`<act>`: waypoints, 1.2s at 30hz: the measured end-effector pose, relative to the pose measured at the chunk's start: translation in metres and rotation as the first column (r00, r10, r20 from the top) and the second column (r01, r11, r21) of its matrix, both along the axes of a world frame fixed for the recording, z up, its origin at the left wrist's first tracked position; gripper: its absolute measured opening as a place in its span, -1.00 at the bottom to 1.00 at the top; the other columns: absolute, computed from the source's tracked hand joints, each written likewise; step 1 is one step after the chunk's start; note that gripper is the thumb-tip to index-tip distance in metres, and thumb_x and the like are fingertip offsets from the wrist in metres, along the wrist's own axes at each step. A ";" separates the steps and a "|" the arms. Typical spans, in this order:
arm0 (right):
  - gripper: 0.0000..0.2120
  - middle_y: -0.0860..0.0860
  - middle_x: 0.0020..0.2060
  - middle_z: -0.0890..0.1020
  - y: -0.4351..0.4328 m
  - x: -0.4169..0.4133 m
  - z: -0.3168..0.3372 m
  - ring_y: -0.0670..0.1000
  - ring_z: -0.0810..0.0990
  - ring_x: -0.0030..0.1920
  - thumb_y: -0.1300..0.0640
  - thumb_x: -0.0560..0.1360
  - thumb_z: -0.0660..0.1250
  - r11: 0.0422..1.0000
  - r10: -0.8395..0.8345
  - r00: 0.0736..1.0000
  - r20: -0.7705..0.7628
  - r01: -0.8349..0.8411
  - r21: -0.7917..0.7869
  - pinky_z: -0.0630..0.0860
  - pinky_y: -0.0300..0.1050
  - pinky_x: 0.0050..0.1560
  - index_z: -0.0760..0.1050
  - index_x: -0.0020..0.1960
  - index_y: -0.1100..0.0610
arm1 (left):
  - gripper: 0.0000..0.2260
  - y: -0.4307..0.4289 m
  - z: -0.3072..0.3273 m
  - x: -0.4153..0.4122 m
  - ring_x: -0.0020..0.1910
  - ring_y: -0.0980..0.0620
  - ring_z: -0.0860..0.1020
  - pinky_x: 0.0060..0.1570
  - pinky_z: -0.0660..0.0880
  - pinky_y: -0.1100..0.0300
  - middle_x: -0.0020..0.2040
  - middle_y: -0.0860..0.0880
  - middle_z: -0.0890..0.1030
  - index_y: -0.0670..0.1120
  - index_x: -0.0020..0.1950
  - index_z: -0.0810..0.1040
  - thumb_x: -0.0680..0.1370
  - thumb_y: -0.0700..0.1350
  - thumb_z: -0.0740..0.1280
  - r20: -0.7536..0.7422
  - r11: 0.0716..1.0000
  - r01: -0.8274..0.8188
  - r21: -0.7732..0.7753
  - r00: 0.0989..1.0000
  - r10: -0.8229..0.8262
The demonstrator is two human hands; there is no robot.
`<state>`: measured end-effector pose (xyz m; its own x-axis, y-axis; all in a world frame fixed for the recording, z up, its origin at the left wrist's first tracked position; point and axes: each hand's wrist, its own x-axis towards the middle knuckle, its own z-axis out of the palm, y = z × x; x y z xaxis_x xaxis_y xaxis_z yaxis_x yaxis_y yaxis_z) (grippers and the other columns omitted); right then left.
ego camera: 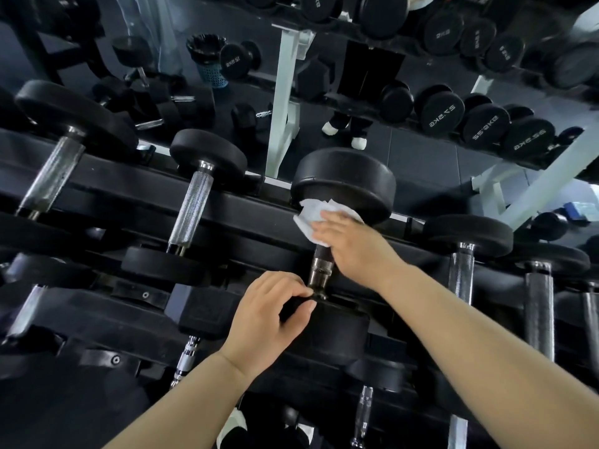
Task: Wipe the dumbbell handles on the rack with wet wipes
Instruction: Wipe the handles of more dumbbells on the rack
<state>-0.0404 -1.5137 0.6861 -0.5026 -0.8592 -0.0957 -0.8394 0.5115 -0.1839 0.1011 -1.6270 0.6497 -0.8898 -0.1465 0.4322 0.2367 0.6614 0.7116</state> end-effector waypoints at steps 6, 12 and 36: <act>-0.69 0.08 0.18 0.52 0.003 0.026 -0.001 0.02 0.32 0.32 0.36 0.50 0.09 0.985 0.011 0.978 0.209 0.026 -0.173 0.11 -0.38 0.26 0.48 0.16 0.23 | -0.92 0.000 0.004 0.000 -0.08 0.20 0.47 0.05 0.37 0.38 -0.17 0.18 0.54 0.09 -0.09 0.41 0.43 0.00 0.24 0.047 1.000 0.015 0.008 0.999 -0.015; -0.75 -0.14 0.11 0.45 0.014 0.030 0.010 -0.20 0.23 0.21 0.27 0.42 0.37 0.837 -0.202 0.866 0.457 0.395 -0.378 0.05 -0.63 0.14 0.47 -0.22 -0.08 | -0.61 -0.010 0.021 -0.014 0.08 0.31 0.31 0.15 0.27 0.46 0.05 0.16 0.40 0.00 0.11 0.44 0.34 0.02 0.41 0.054 0.991 -0.128 0.046 0.991 0.125; -0.75 -0.28 -0.21 0.53 0.017 0.113 -0.015 -0.26 0.50 -0.06 -0.03 0.48 0.08 0.456 -0.509 0.620 0.597 0.783 -0.423 0.33 -0.55 -0.05 0.53 -0.10 -0.03 | -0.84 -0.044 0.026 -0.067 -0.28 -0.02 0.47 -0.28 0.40 0.15 -0.31 -0.08 0.50 -0.18 -0.23 0.50 0.49 -0.12 0.32 0.723 0.873 -0.297 0.386 0.685 -0.087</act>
